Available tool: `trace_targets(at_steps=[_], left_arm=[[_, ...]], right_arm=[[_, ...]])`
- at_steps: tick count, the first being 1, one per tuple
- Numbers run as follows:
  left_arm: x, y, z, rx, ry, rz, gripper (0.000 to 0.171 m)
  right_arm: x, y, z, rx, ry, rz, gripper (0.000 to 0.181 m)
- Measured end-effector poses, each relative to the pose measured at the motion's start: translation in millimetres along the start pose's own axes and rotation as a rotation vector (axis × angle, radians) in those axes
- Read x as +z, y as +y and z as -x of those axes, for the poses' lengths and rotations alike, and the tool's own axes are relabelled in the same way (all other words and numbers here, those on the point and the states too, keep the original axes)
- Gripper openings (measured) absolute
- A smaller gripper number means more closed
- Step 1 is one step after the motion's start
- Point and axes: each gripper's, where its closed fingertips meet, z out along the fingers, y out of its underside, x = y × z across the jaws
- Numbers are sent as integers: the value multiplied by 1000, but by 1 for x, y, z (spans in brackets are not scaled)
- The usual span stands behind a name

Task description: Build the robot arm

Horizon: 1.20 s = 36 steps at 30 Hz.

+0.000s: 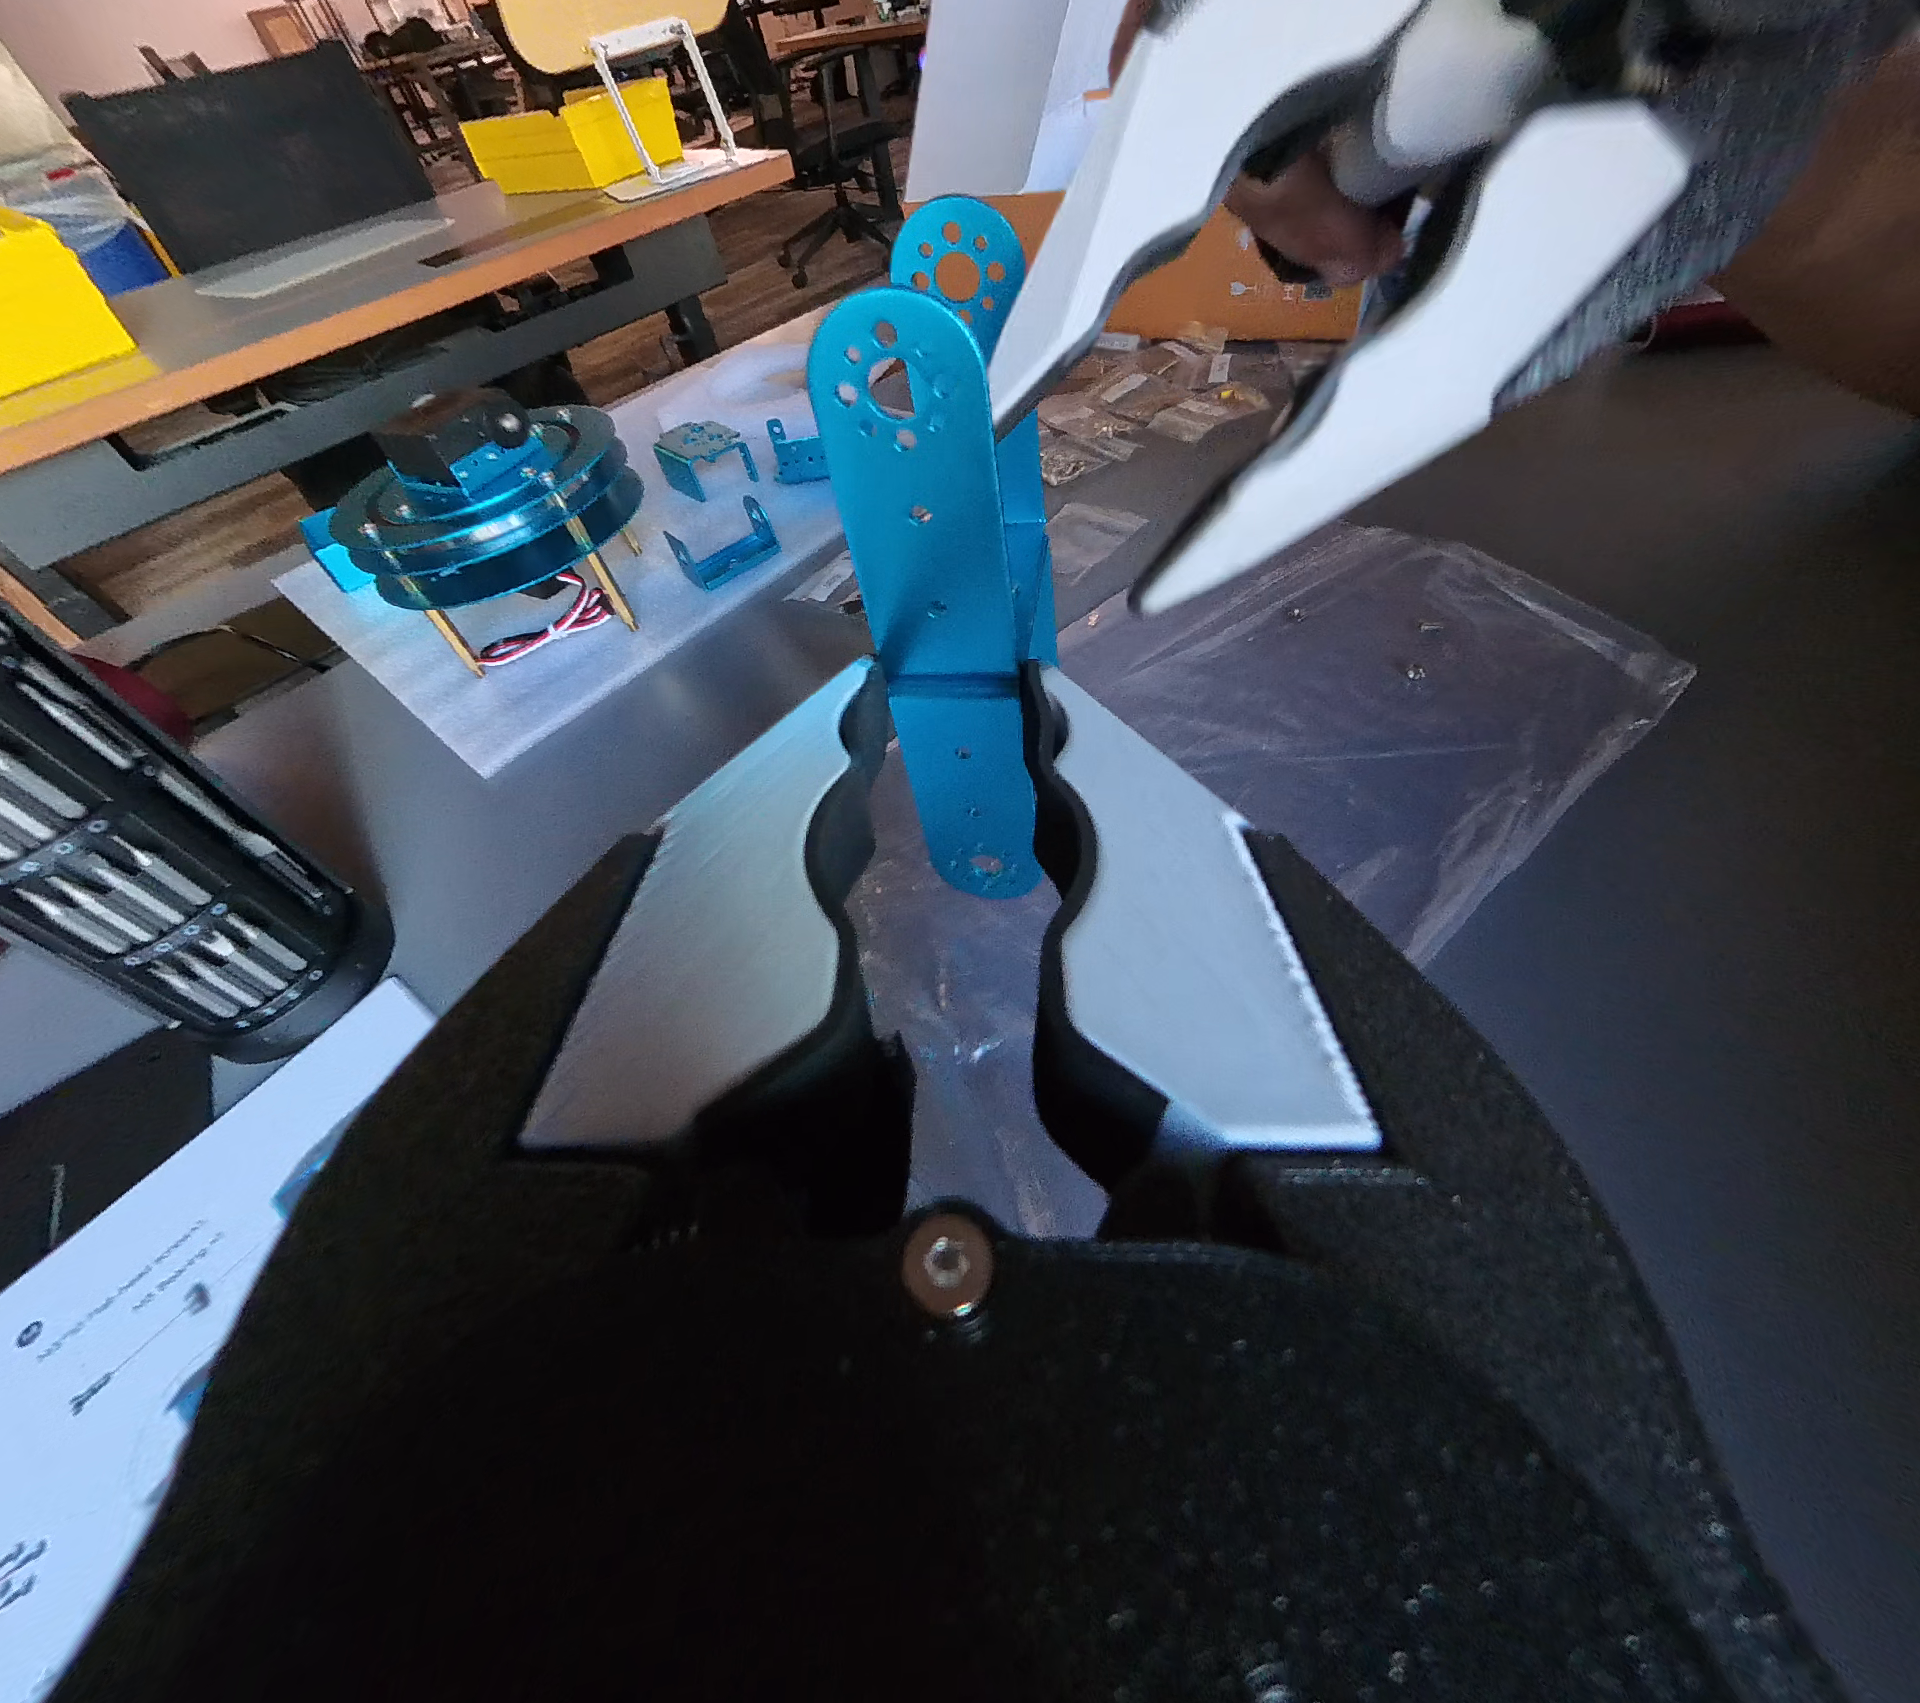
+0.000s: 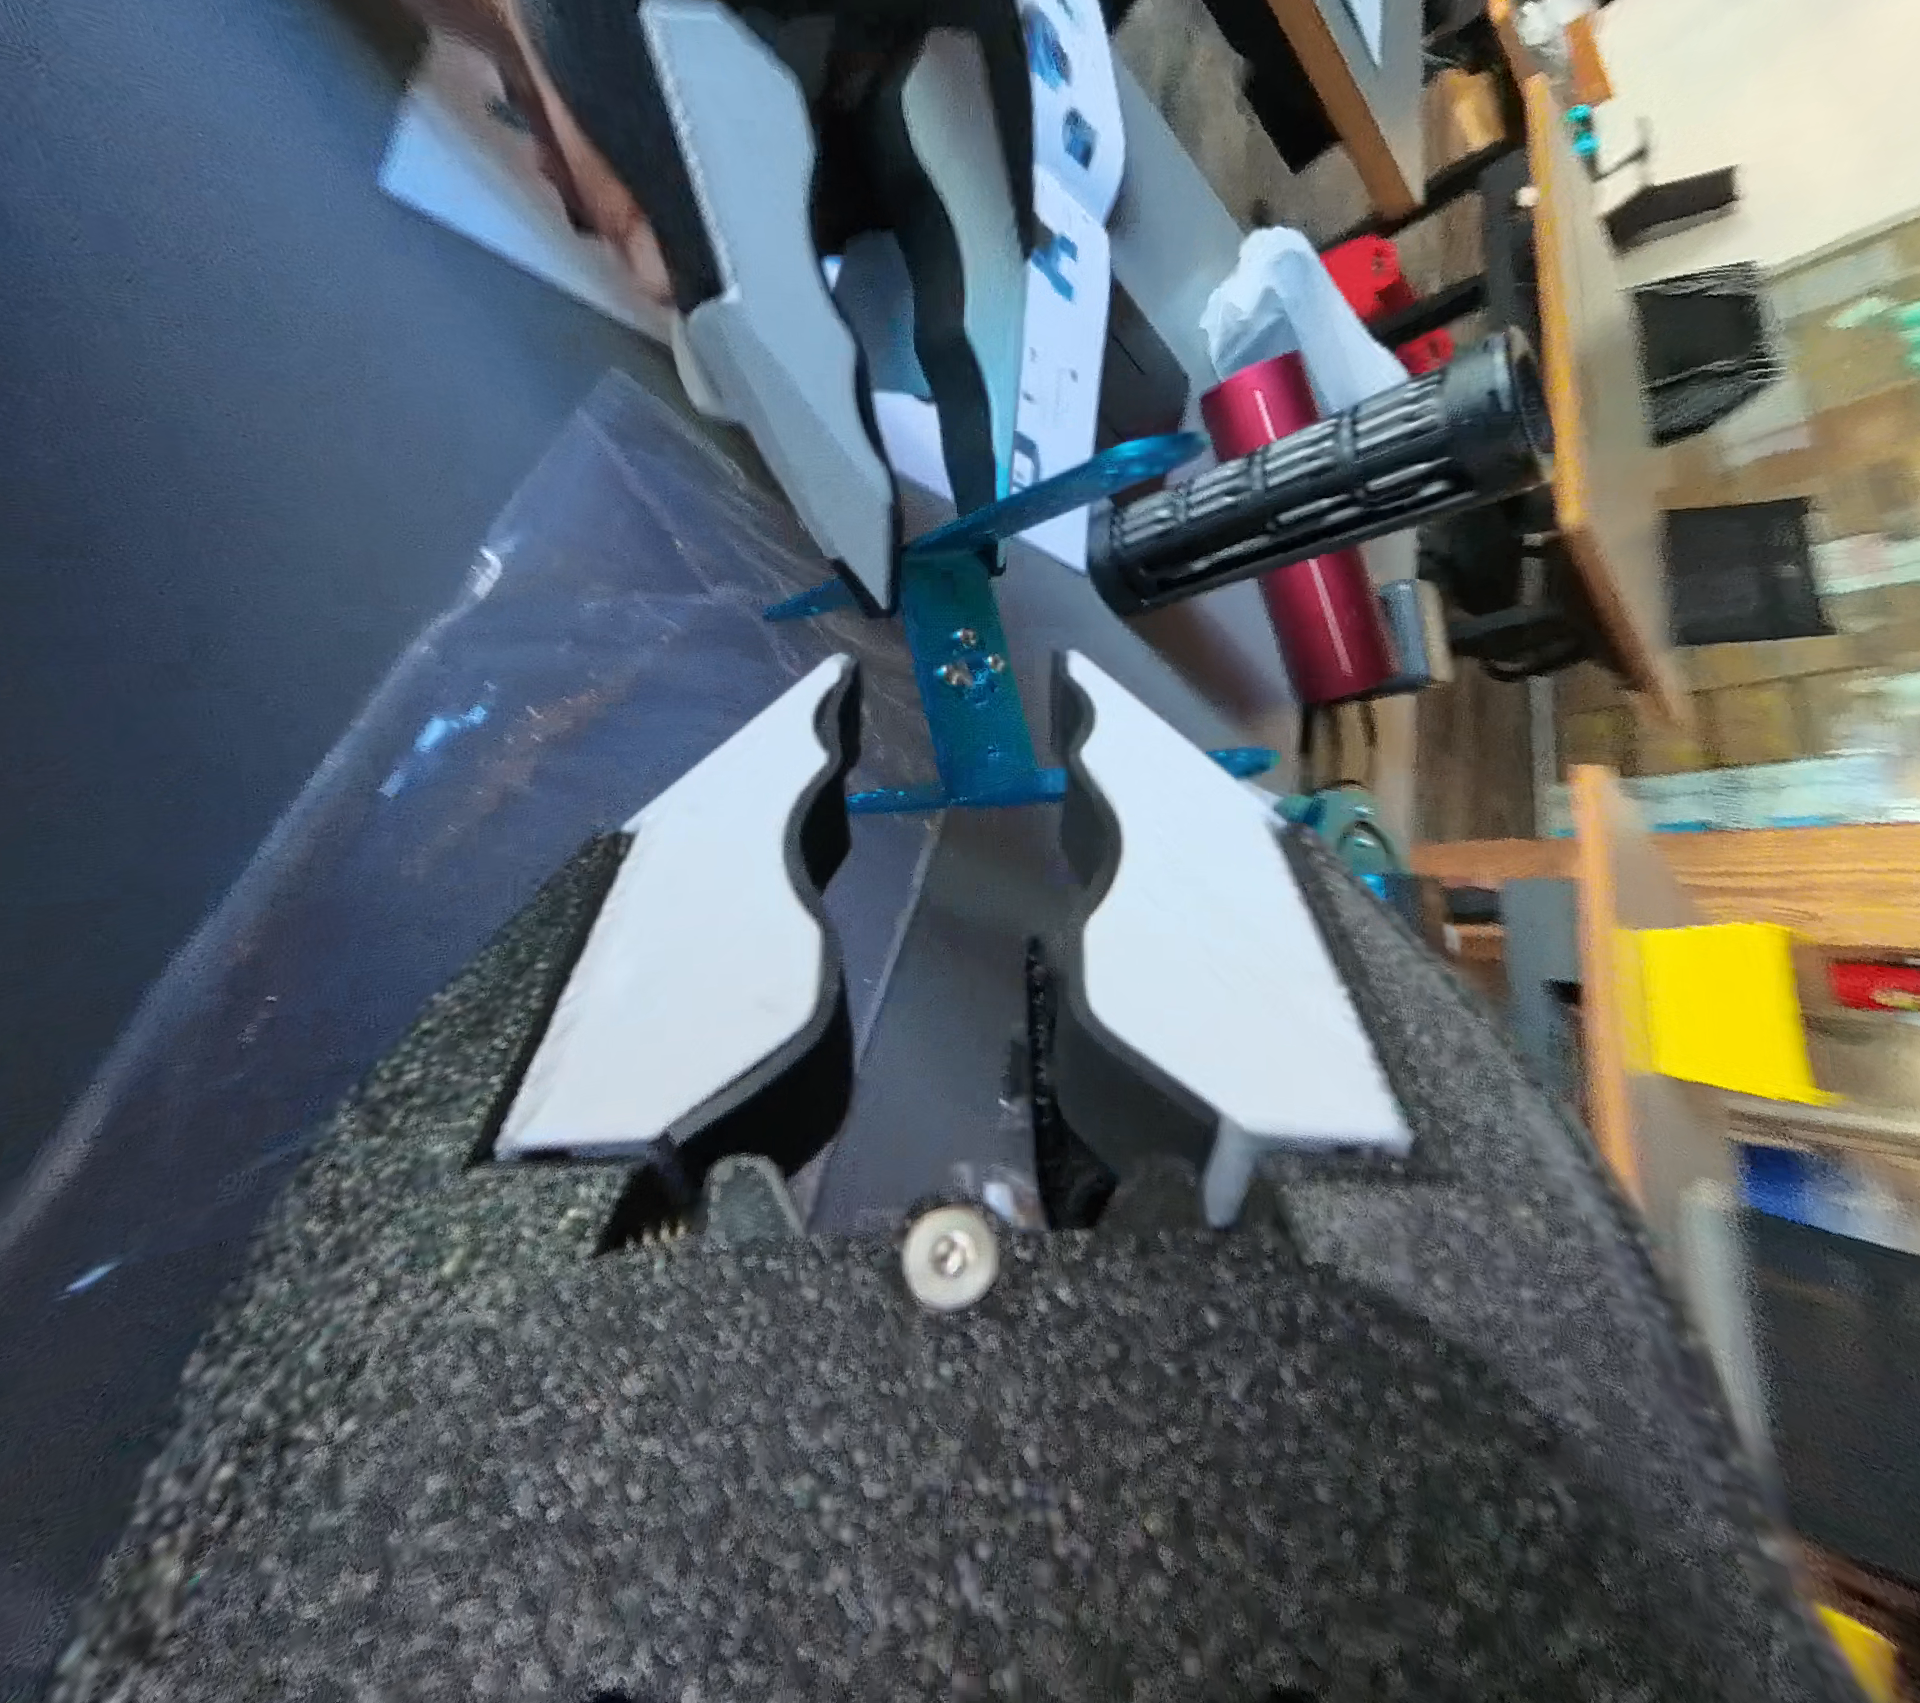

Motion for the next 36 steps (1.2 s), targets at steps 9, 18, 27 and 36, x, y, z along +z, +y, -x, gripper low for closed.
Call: trace_targets(at_steps=[9,18,27,36], left_arm=[[2,-4,1,-80,21,27,24],[2,-4,1,-98,33,14,24],[1,-9,-1,-113,43,-14,24],[2,-13,0,-311,97,-26,24]], right_arm=[[22,9,8,-219,169,65,48],[21,4,9,-243,177,55,41],[-11,-12,-7,-126,215,-72,52],[-12,46,-9,473,26,-188,50]])
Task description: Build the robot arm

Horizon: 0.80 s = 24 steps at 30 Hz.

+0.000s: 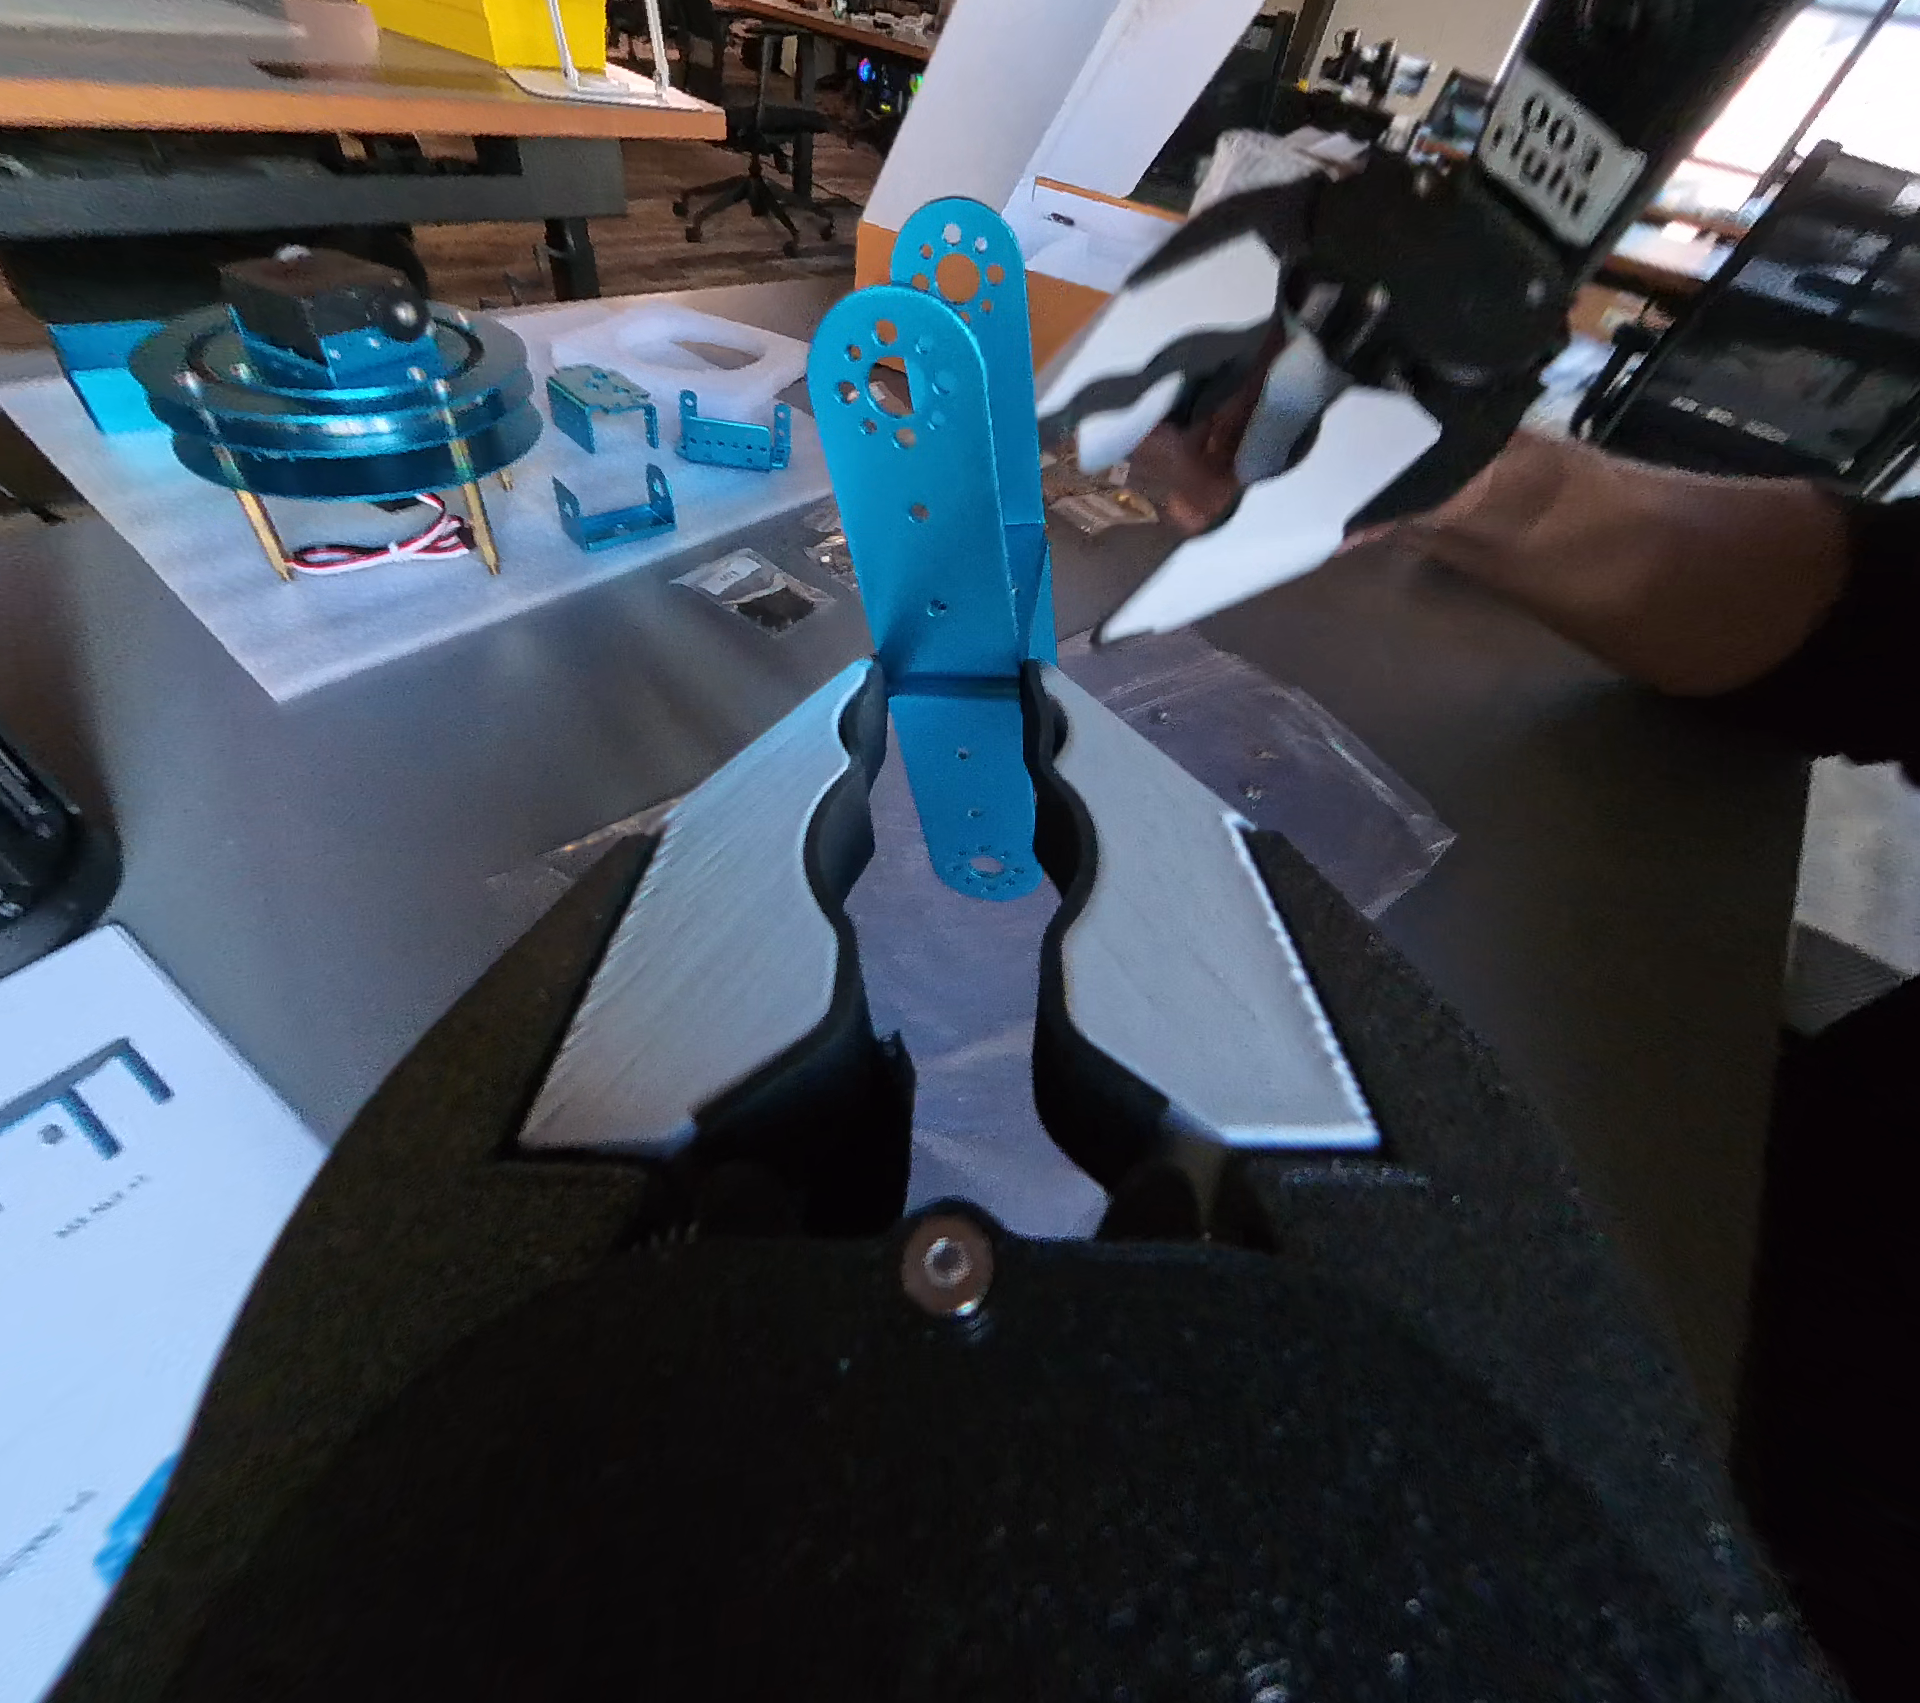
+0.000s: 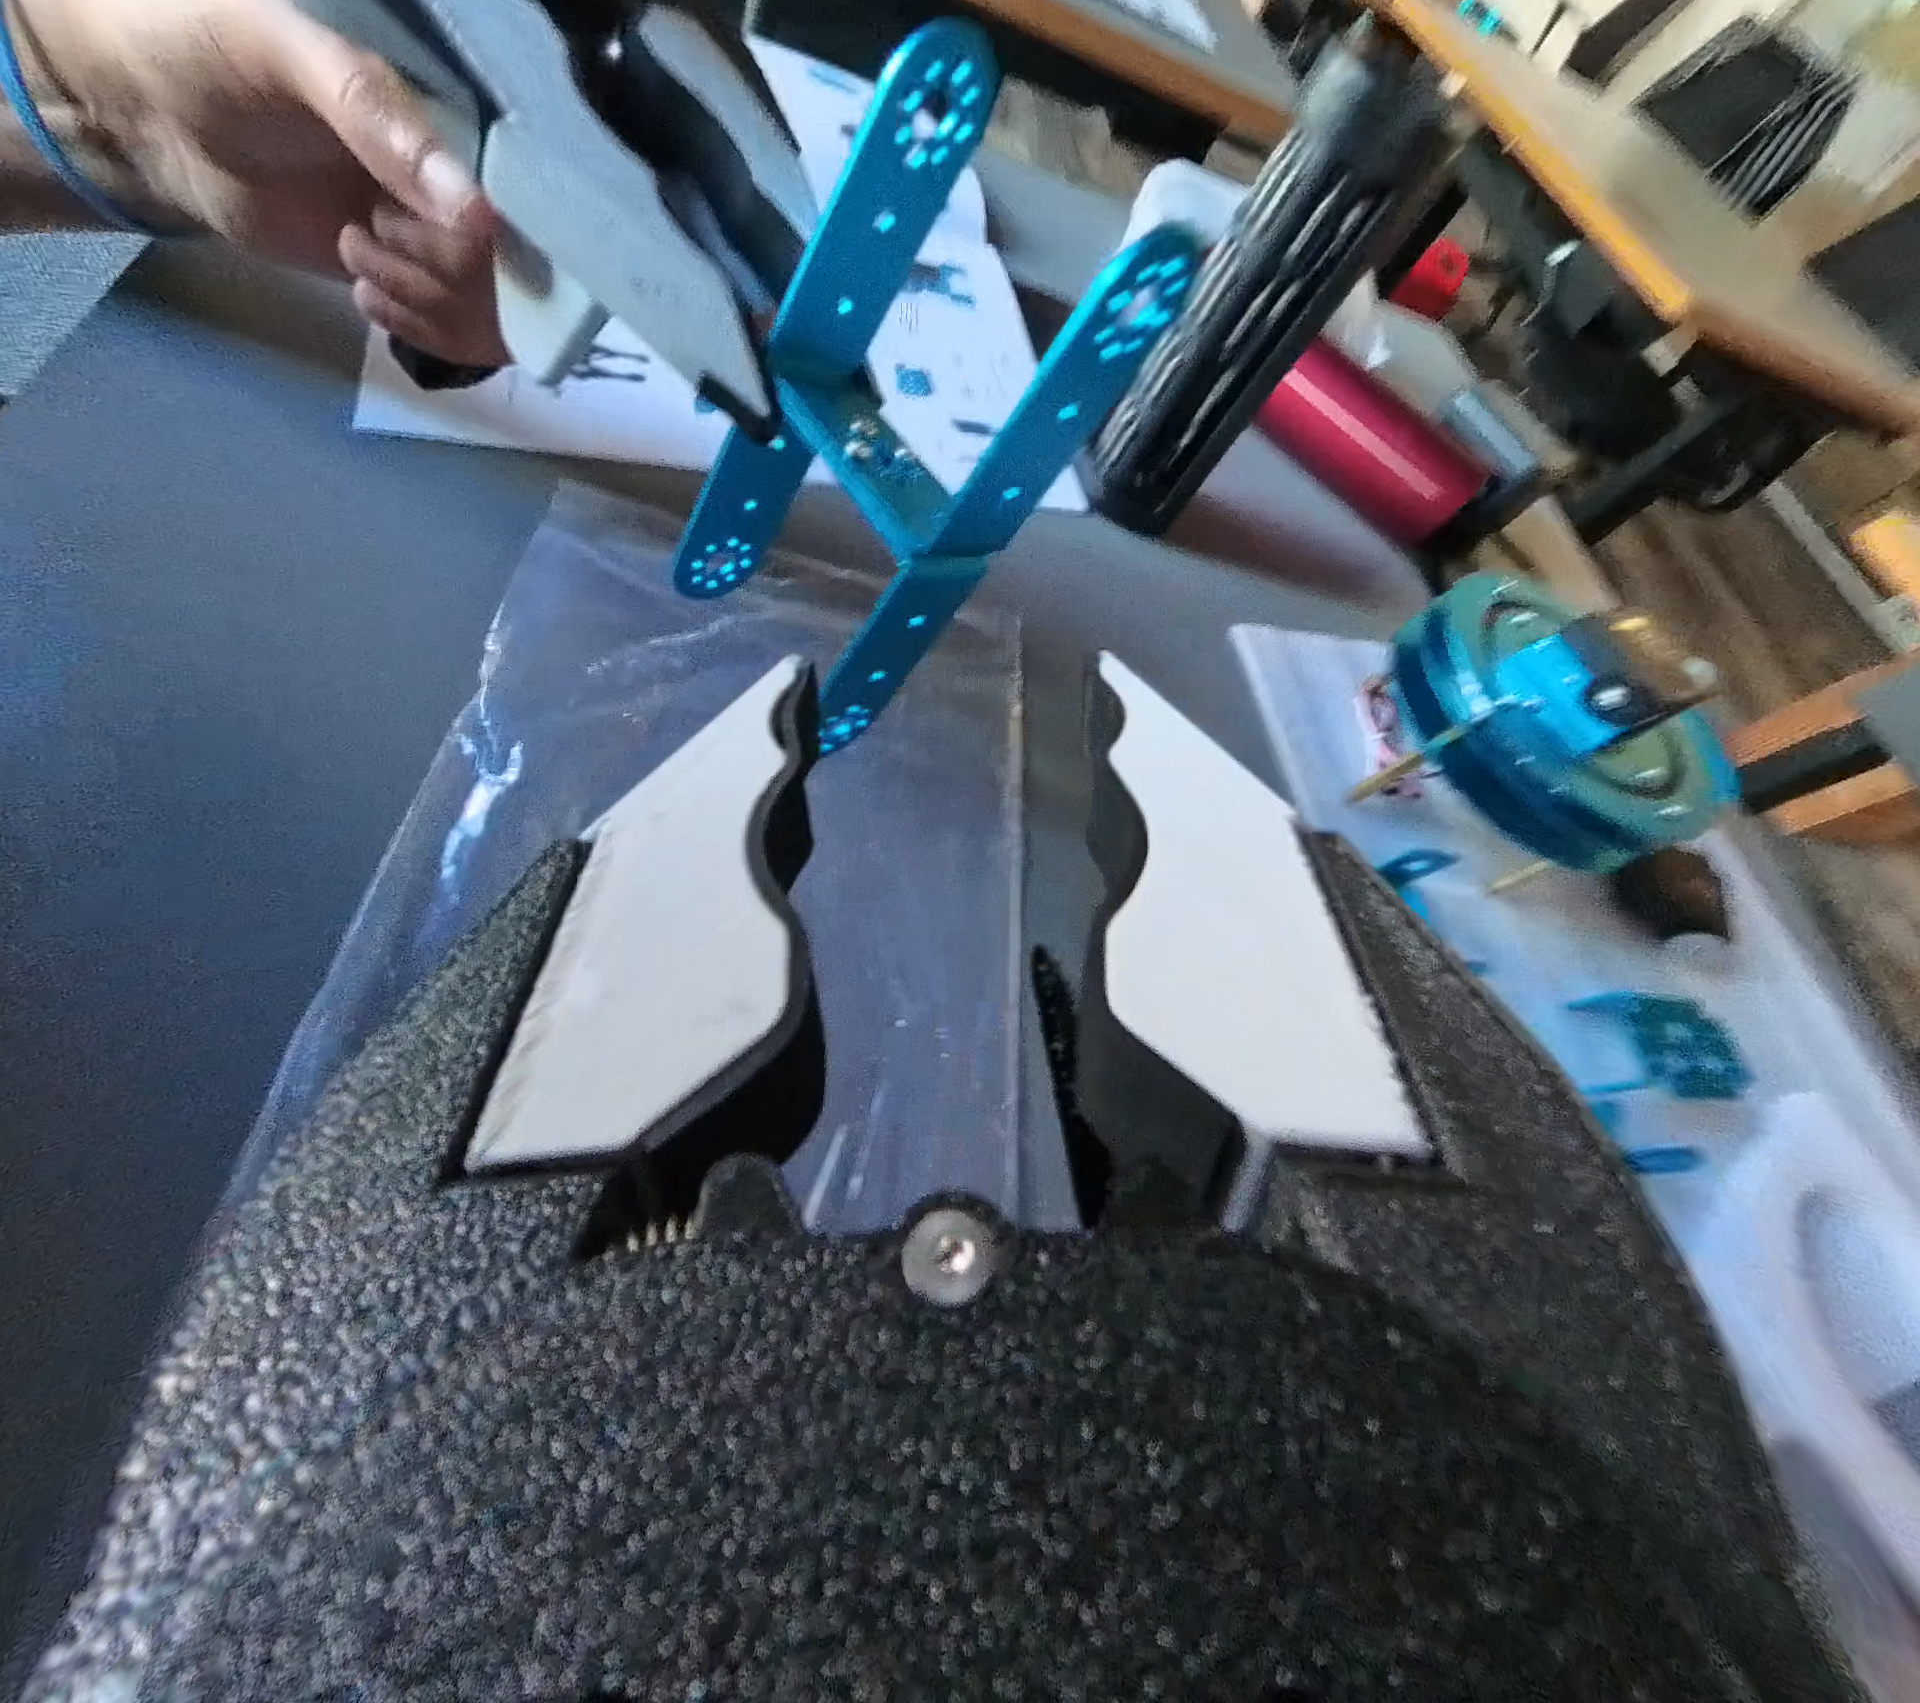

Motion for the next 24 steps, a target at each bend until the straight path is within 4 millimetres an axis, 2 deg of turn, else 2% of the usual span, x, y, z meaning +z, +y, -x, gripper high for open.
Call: trace_targets(at_steps=[3,5,7,8,17,19,20,24], left_arm=[[3,1,4,-111,13,-6,24],[5,4,8,-157,9,2,24],[7,6,10,-183,3,5,24],[8,8,11,-197,-1,11,24],[13,19,4,-253,39,49,26],[15,23,-3,-254,73,59,27],[17,23,-8,-254,91,61,34],[19,31,-5,-203,35,91,40]], right_arm=[[13,5,12,55,-7,29,43],[20,7,11,84,36,35,35],[24,10,7,94,90,41,19],[25,12,6,91,102,48,18],[15,11,-4,134,119,87,8],[14,17,-7,156,106,119,5],[14,21,-7,167,98,133,2],[16,31,-4,221,52,184,2]])
